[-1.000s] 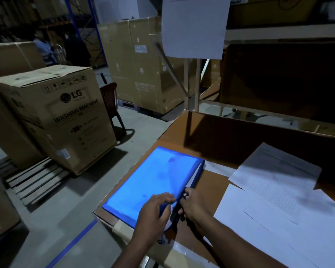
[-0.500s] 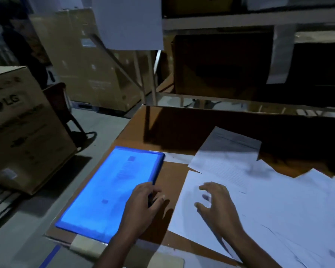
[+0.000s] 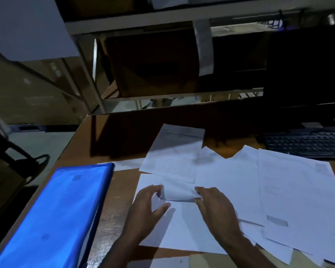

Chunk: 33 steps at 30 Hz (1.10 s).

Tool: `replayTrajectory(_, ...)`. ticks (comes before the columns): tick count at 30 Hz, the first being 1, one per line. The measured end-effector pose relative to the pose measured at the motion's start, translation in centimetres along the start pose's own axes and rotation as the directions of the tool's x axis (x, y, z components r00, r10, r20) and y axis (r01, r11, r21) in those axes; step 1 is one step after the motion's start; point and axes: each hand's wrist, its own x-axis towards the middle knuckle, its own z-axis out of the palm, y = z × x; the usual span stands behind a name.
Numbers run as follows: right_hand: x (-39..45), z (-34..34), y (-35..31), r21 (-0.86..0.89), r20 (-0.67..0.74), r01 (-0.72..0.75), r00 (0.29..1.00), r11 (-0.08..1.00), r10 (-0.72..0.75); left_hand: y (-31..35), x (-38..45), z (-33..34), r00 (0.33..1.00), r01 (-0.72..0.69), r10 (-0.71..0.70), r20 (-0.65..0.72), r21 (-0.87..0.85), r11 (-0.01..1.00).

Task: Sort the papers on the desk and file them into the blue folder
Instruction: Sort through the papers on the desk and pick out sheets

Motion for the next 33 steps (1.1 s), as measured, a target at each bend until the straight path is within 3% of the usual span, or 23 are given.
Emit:
replayTrajectory(3, -0.2, -1.3, 0.2, 0.053, 0.024, -0.027, 0.999, 0.998, 0.026, 1.6, 0.2, 0.4, 0.987, 0.102, -0.133, -0.094, -0.273, 0.956)
replayTrajectory(5, 0.0, -3.2, -0.6, 0.264, 0.078, -0.129, 0.991, 0.956, 0.112, 2.6, 0.2, 0.8, 0.969, 0.139, -0.228, -0.092, -0.559, 0.817)
replayTrajectory(8, 0.7, -5.8, -1.6, 0.592, 0.172, -0.241, 0.97, 0.769, 0.171, 3.3, 0.4, 1.5, 0.969, 0.162, -0.248, -0.018, -0.713, 0.682)
replayTrajectory(11, 1.9, -8.5, -1.7, 0.807, 0.368, -0.413, 0.911, 0.423, 0.187, 4.3, 0.6, 1.2, 0.964, 0.167, -0.264, -0.002, -0.771, 0.614)
replayTrajectory(13, 2.4, -9.5, -0.5, 0.857, 0.418, -0.465, 0.88, 0.222, 0.228, 5.0, 1.0, 0.9, 0.971, 0.117, -0.24, -0.018, -0.837, 0.534)
replayTrajectory(15, 2.7, -9.9, 1.3, 0.876, 0.426, -0.47, 0.858, 0.106, 0.287, 5.7, 1.2, 0.7, 0.976, 0.122, -0.218, 0.014, -0.864, 0.489)
replayTrajectory(17, 2.7, -9.8, 3.2, 0.887, 0.433, -0.462, 0.841, 0.014, 0.325, 6.5, 1.0, 0.6, 0.984, 0.138, -0.175, 0.045, -0.812, 0.567)
replayTrajectory(19, 2.7, -9.8, 5.1, 0.893, 0.404, -0.449, 0.833, 0.035, 0.377, 7.6, 0.8, 0.9, 0.988, 0.138, -0.146, 0.052, -0.721, 0.679)
replayTrajectory(21, 2.6, -10.0, 6.7, 0.884, 0.339, -0.439, 0.839, 0.161, 0.425, 8.4, 0.8, 1.5, 0.983, 0.176, -0.166, 0.08, -0.678, 0.713)
replayTrajectory(23, 2.0, -10.1, 8.3, 0.817, 0.223, -0.402, 0.881, 0.413, 0.417, 9.1, 0.9, 2.4, 0.975, 0.22, -0.185, 0.123, -0.658, 0.72)
replayTrajectory(25, 1.2, -10.0, 10.1, 0.62, 0.073, -0.332, 0.926, 0.711, 0.369, 9.2, 1.1, 3.5, 0.971, 0.236, -0.196, 0.134, -0.618, 0.75)
replayTrajectory(26, 0.6, -9.7, 10.9, 0.502, 0.023, -0.309, 0.938, 0.808, 0.345, 9.1, 1.2, 4.0, 0.969, 0.244, -0.207, 0.131, -0.6, 0.762)
replayTrajectory(28, -0.6, -9.0, 12.1, 0.391, 0.004, -0.304, 0.944, 0.869, 0.329, 9.2, 1.1, 4.7, 0.968, 0.251, -0.219, 0.125, -0.574, 0.779)
replayTrajectory(31, -1.9, -9.0, 12.5, 0.379, 0.012, -0.321, 0.939, 0.868, 0.342, 9.5, 1.1, 4.8, 0.973, 0.231, -0.196, 0.121, -0.519, 0.823)
replayTrajectory(33, -1.8, -9.3, 12.3, 0.38, -0.021, -0.254, 0.959, 0.89, 0.282, 9.8, 1.4, 4.3, 0.977, 0.209, -0.165, 0.133, -0.472, 0.857)
